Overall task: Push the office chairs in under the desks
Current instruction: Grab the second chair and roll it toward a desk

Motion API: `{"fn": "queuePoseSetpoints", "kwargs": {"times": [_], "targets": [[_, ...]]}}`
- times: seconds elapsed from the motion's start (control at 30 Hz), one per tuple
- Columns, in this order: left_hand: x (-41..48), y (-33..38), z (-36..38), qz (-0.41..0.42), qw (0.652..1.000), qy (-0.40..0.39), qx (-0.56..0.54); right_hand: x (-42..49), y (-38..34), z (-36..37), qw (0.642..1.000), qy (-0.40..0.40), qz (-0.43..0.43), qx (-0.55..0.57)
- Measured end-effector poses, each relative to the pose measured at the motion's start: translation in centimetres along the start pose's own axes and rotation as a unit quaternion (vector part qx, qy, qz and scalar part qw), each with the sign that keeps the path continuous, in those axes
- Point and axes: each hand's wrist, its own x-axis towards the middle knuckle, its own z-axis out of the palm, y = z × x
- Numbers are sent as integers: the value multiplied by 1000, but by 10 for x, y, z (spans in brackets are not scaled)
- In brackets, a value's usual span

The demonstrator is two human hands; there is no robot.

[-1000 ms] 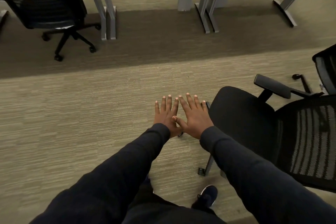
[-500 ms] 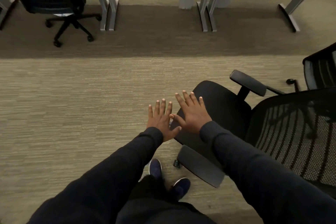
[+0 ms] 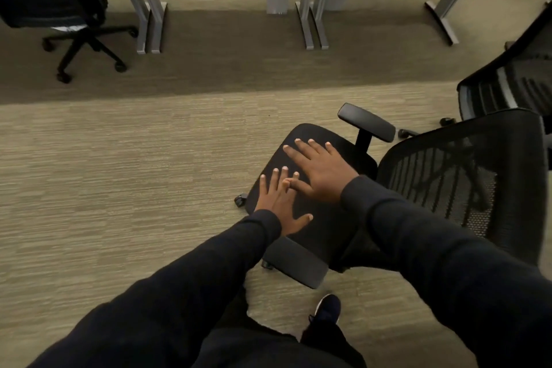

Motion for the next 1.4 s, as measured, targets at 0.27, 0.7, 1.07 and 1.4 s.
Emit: {"fn": "queuePoseSetpoints", "kwargs": {"times": [0.27,0.7,1.07,1.4], "targets": [[9,150,5,14,997,28,-64,-96,107,-30,995,-12,-50,-87],[29,352,-68,38,952,42,-301,-222,262,-55,993,4,-38,-115],[38,401,-57,73,966,-78,-236,-251,326,17,995,97,10,-34],[71,373,-84,114,955,-58,-268,-212,332,12,974,217,1,57]]}}
